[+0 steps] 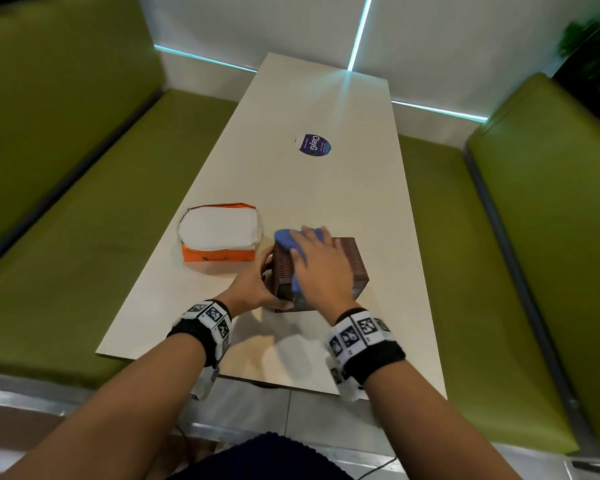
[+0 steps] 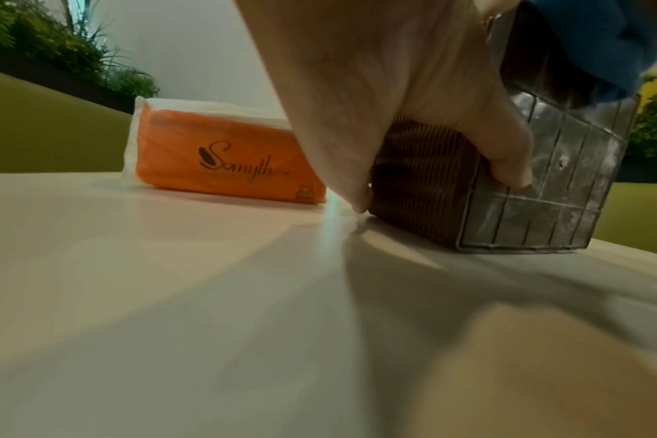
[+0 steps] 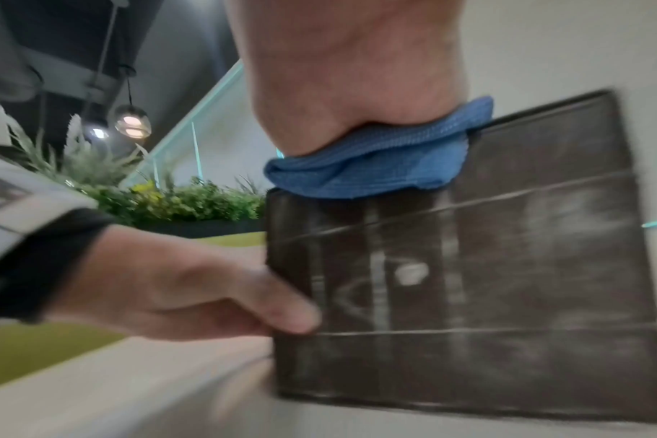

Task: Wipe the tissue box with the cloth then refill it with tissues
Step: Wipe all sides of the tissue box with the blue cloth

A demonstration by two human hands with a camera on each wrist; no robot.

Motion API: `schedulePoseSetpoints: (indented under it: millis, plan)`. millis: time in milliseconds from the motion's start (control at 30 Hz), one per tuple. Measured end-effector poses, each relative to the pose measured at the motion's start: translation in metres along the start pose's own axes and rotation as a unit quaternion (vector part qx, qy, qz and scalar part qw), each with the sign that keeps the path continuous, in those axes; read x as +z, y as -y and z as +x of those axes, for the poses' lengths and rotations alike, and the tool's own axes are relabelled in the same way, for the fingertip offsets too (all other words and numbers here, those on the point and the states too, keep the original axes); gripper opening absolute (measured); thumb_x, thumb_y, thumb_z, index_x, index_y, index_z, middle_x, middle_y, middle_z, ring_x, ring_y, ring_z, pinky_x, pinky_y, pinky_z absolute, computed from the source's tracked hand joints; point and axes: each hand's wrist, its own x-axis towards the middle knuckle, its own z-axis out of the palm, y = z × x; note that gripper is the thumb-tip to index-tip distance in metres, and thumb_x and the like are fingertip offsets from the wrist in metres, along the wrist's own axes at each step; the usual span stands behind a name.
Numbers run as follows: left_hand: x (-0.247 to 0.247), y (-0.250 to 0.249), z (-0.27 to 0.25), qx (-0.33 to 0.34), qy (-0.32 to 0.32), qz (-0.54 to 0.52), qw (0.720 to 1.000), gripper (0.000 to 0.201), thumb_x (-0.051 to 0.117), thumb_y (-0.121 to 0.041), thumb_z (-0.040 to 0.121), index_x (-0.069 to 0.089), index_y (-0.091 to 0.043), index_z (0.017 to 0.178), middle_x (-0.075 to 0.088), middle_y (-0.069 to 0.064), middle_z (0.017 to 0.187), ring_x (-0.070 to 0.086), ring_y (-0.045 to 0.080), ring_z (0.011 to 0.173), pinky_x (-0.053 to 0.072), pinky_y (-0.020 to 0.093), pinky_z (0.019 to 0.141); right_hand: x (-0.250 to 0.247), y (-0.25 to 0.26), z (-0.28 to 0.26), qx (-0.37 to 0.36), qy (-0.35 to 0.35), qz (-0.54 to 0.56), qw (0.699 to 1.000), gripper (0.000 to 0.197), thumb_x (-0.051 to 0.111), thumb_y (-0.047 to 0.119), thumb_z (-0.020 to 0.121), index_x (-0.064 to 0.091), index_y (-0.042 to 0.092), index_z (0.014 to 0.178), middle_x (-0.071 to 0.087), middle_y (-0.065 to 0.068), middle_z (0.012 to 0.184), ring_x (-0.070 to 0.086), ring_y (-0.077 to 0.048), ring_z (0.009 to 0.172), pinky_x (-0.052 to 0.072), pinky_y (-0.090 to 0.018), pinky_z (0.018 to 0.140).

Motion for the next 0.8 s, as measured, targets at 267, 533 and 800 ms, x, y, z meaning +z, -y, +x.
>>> schedulePoseSetpoints:
  millis: [267, 533, 800]
  plan:
    - [0.004, -0.002, -0.002, 0.011, 0.011, -0.003, 1.000, 0.116, 0.094, -0.007, 0.046, 0.031, -0.025, 0.142, 0.054, -0.008, 0.132, 0.053, 0.004, 0.123, 0.050, 0.021, 0.097, 0.011, 0.017, -0.015, 0.047, -0.034, -0.014, 0.998, 0.052, 0.024, 0.036, 0.097, 0.049, 0.017, 0.139, 0.045, -0.006, 0.149, 0.032, -0.034, 0.142, 0.025, -0.041, 0.118]
    - [0.004, -0.002, -0.001, 0.003, -0.005, -0.002, 1.000, 0.114, 0.093, -0.001, 0.049, 0.032, -0.033, 0.140, 0.056, -0.011, 0.131, 0.053, 0.000, 0.121, 0.049, 0.033, 0.102, -0.011, -0.023, -0.006, 0.166, -0.036, -0.009, 0.985, 0.046, 0.026, 0.032, 0.104, 0.034, 0.020, 0.147, 0.031, -0.003, 0.156, 0.017, -0.029, 0.147, 0.016, -0.039, 0.119]
    - [0.005, 0.000, -0.003, 0.011, -0.011, -0.013, 1.000, 0.119, 0.093, -0.006, 0.049, 0.027, -0.015, 0.148, 0.054, -0.011, 0.129, 0.055, -0.008, 0.115, 0.050, 0.016, 0.093, 0.002, 0.018, -0.017, -0.007, -0.011, 0.029, 0.999, 0.046, 0.030, 0.032, 0.103, 0.034, 0.021, 0.148, 0.028, 0.000, 0.158, 0.018, -0.024, 0.148, 0.016, -0.040, 0.119]
